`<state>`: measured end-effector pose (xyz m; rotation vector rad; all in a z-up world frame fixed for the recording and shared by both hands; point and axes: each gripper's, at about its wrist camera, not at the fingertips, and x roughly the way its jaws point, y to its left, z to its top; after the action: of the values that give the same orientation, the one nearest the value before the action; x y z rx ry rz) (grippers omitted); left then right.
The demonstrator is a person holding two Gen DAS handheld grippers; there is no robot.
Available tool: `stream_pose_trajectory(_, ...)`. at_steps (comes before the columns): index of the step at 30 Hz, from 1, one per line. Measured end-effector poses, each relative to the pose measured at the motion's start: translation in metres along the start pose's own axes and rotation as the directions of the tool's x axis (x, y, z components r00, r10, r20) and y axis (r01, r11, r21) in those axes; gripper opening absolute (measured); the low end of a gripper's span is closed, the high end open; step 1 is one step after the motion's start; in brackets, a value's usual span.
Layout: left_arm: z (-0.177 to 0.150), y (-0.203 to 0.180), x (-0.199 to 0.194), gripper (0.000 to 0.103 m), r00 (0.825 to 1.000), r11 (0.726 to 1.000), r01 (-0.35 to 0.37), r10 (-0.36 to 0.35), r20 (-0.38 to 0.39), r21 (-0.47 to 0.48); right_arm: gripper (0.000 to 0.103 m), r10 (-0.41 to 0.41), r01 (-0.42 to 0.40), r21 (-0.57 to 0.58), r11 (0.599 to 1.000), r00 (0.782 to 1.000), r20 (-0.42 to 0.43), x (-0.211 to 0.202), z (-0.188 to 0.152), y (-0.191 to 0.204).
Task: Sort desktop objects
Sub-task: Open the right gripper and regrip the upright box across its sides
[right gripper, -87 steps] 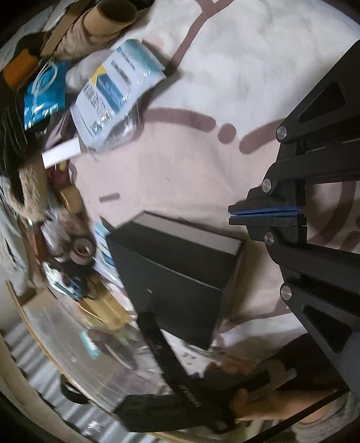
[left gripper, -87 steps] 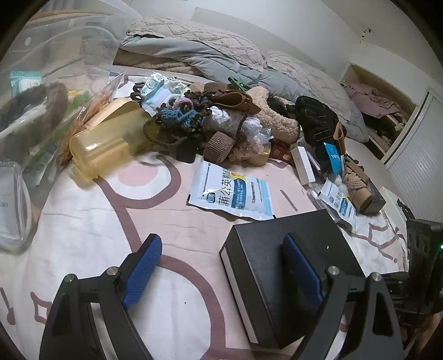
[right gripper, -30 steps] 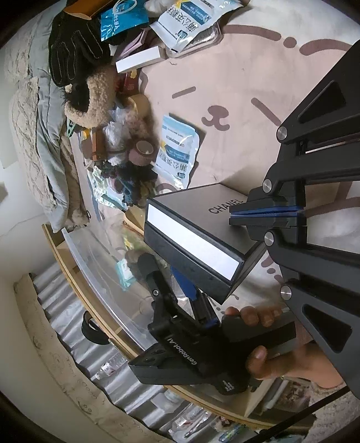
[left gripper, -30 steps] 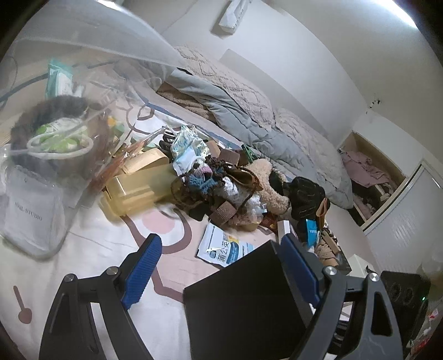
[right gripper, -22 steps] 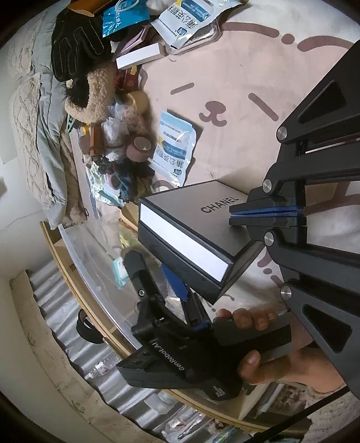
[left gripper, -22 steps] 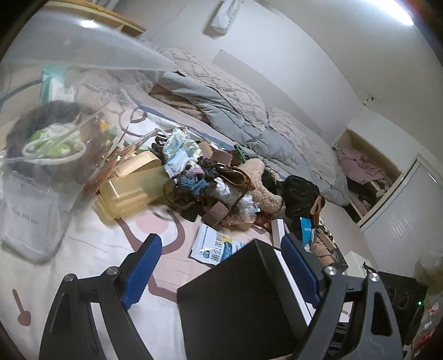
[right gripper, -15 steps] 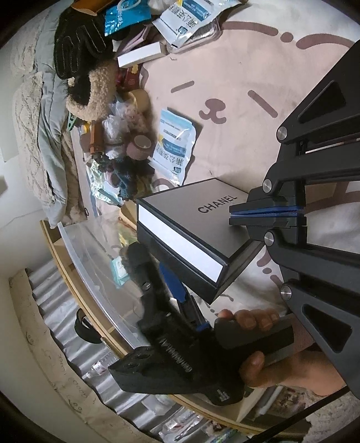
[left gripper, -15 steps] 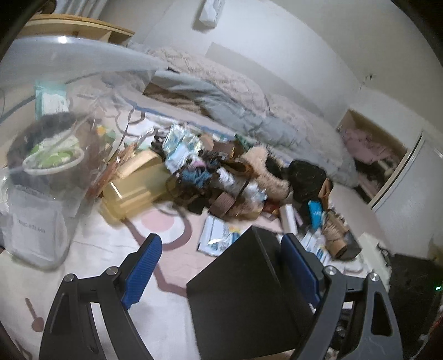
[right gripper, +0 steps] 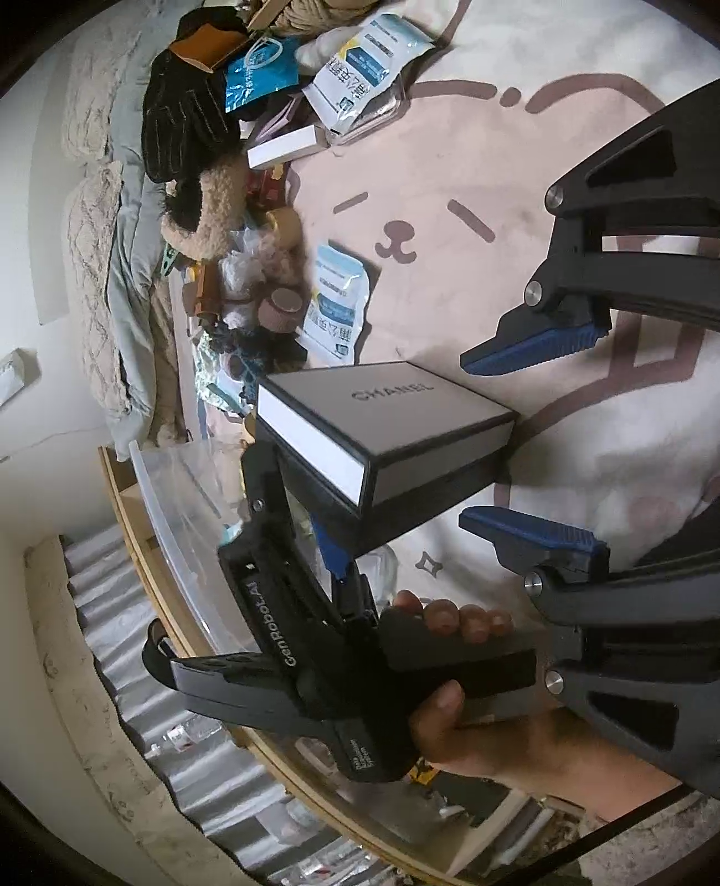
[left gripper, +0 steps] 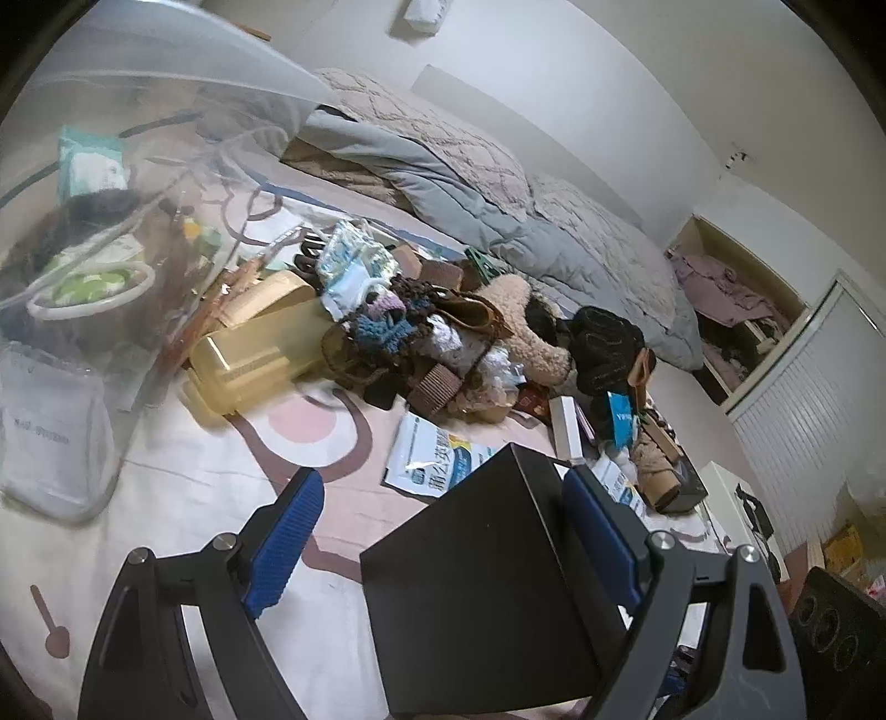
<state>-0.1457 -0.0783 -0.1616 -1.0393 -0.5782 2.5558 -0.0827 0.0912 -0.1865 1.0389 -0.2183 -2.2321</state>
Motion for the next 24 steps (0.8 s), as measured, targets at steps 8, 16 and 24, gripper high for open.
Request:
stream_pose_trajectory(8, 0.000, -0.002, 0.001, 0.088, 1.000, 1.000, 0.008, -0.008, -0.006, 0.007, 0.066, 0.000, -0.002, 0.078, 0.997, 1.000, 0.017, 0.011, 0.007, 0.012)
stream_pose_trajectory(16, 0.001, -0.003, 0.001, 0.088, 1.000, 0.999, 0.017, -0.017, -0.025, 0.034, 0.066, -0.096, 0.091, 0.127, 0.988, 0.995, 0.033, 0.020, 0.016, 0.019)
stream_pose_trajectory(24, 0.001, -0.002, 0.001, 0.088, 0.999, 0.999, 0.031, -0.031, -0.026, 0.022, 0.066, -0.147, 0.145, 0.143, 0.979, 0.989, 0.006, 0.029, 0.029, 0.024)
